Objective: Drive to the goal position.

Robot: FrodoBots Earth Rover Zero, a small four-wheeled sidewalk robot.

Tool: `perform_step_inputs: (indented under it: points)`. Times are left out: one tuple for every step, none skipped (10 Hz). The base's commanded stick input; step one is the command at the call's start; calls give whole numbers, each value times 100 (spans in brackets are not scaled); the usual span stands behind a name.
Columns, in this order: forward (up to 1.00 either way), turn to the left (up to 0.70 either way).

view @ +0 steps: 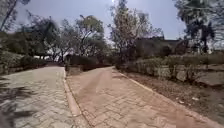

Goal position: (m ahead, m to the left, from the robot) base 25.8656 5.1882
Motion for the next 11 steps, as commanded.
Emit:
perform_step_inputs:
  points:
    - [100,0]
    - [100,0]
    - [100,0]
    - [100,0]
    - [100,0]
    - [100,0]
    - [100,0]
    - [100,0]
    - [100,0]
    - [100,0]
    - [100,0]
